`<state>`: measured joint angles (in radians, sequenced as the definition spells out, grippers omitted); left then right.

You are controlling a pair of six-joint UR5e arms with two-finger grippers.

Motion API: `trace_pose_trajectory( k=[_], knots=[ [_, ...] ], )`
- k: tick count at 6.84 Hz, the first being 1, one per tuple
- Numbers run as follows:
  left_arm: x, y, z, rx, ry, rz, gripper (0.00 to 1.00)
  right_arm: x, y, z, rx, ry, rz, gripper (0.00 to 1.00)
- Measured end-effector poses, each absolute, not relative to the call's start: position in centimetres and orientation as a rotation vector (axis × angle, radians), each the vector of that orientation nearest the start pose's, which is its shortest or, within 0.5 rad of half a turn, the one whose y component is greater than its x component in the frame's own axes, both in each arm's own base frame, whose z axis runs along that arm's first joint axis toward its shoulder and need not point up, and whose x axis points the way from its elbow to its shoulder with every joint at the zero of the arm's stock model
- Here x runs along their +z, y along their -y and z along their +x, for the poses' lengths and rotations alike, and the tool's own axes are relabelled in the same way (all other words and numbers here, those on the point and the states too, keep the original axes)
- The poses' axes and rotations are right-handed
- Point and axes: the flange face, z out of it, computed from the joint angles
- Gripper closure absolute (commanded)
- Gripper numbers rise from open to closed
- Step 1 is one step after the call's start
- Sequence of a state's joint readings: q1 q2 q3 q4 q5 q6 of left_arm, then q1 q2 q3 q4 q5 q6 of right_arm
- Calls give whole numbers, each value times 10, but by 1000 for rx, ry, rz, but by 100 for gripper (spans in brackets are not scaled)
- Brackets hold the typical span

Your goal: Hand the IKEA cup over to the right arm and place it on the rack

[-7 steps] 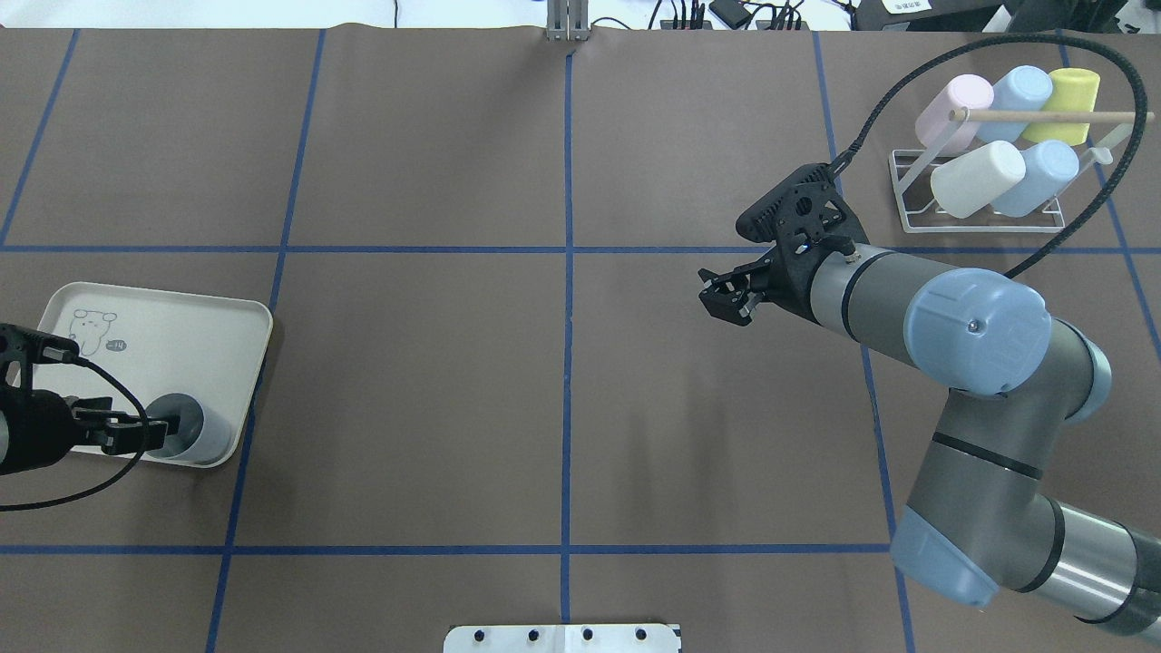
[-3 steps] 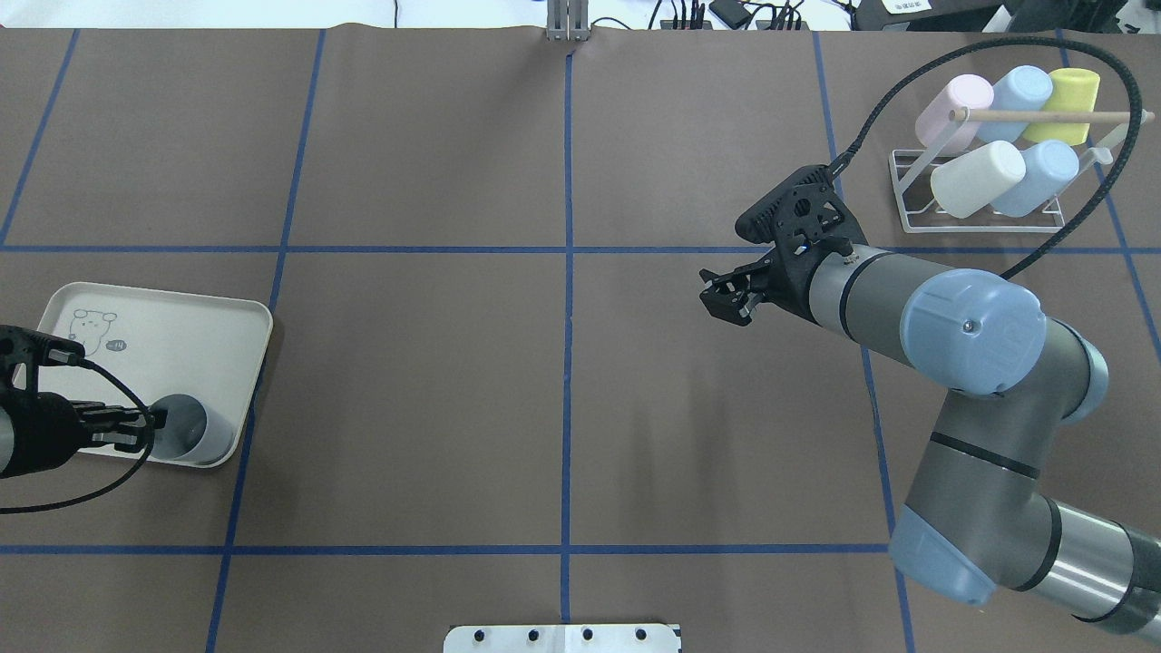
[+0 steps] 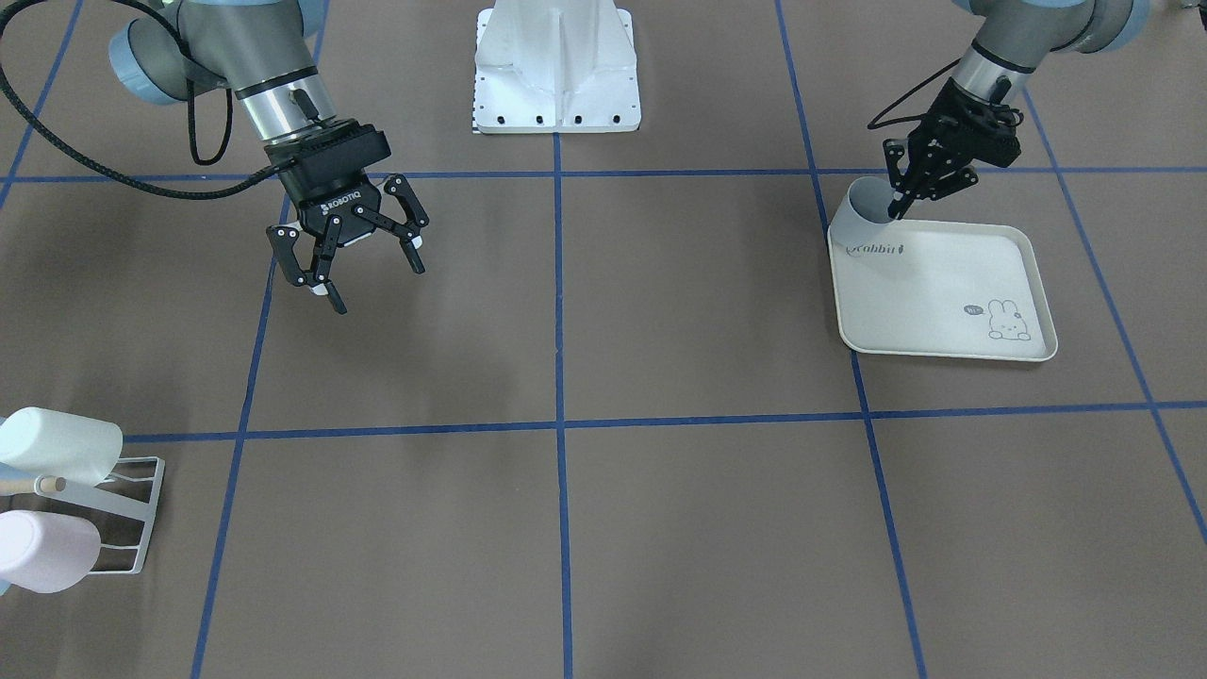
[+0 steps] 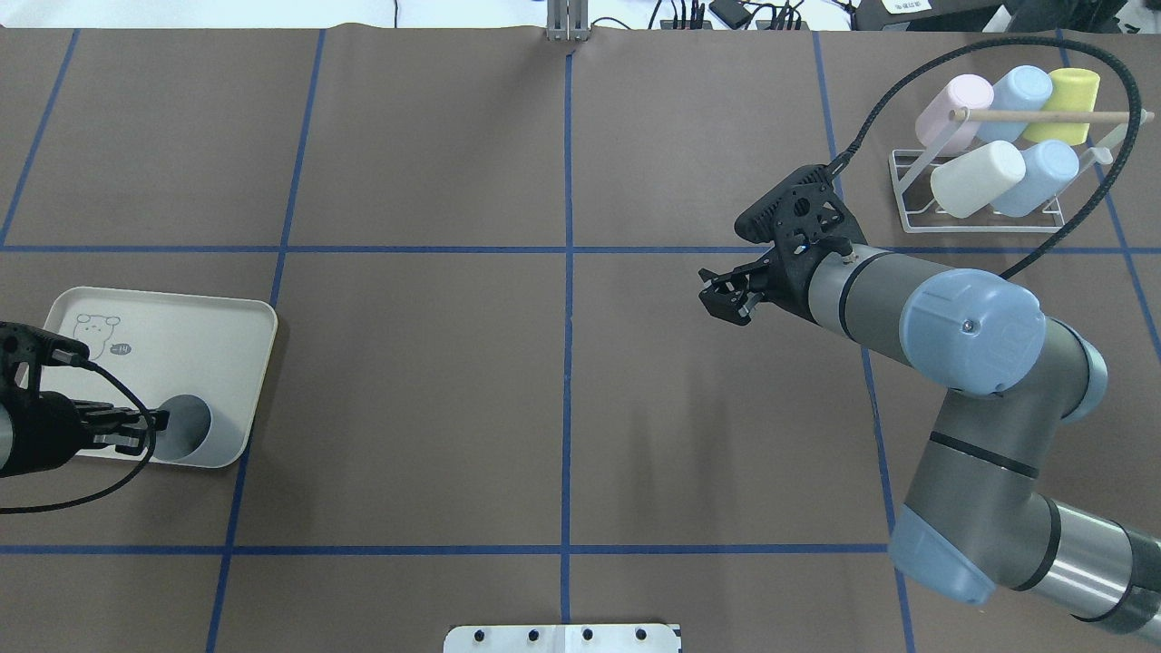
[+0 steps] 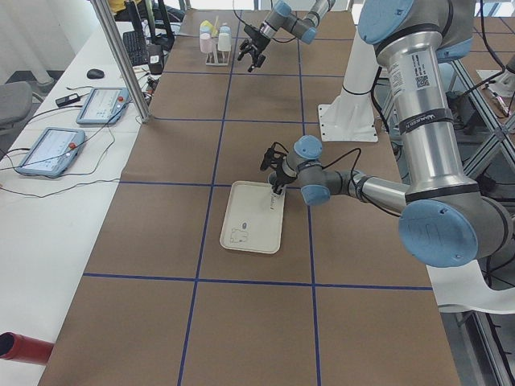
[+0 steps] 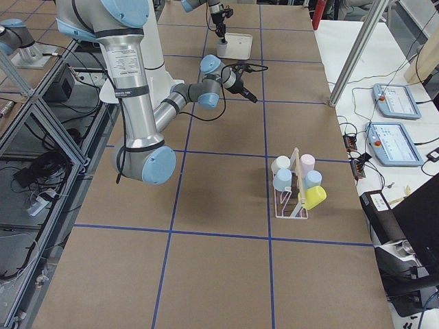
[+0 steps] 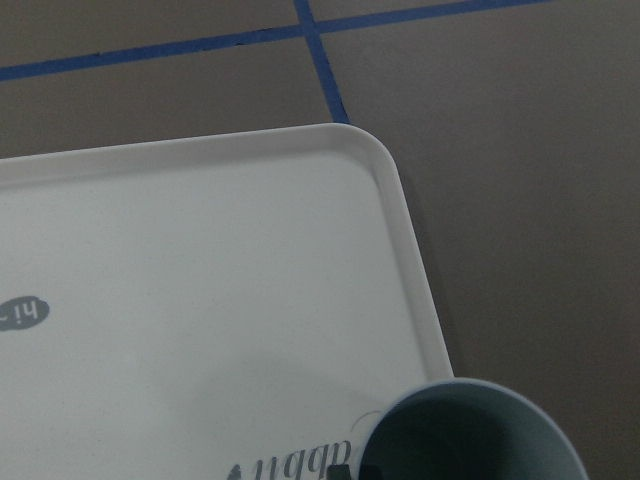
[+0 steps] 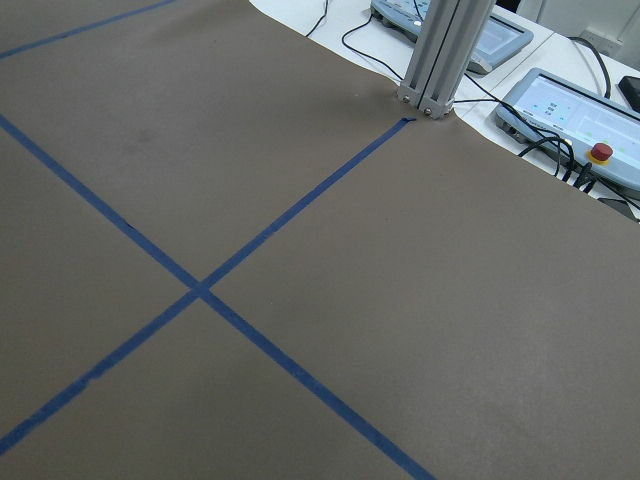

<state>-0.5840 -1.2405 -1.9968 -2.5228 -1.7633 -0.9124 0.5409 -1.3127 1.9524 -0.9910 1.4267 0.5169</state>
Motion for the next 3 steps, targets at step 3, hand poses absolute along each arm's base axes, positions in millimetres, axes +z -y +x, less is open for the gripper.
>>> trace_pose_trajectory(
  k=[3],
  knots=[
    [445, 345, 213, 136, -1011, 560, 100, 271, 407, -407, -372, 785, 974, 1]
  ],
)
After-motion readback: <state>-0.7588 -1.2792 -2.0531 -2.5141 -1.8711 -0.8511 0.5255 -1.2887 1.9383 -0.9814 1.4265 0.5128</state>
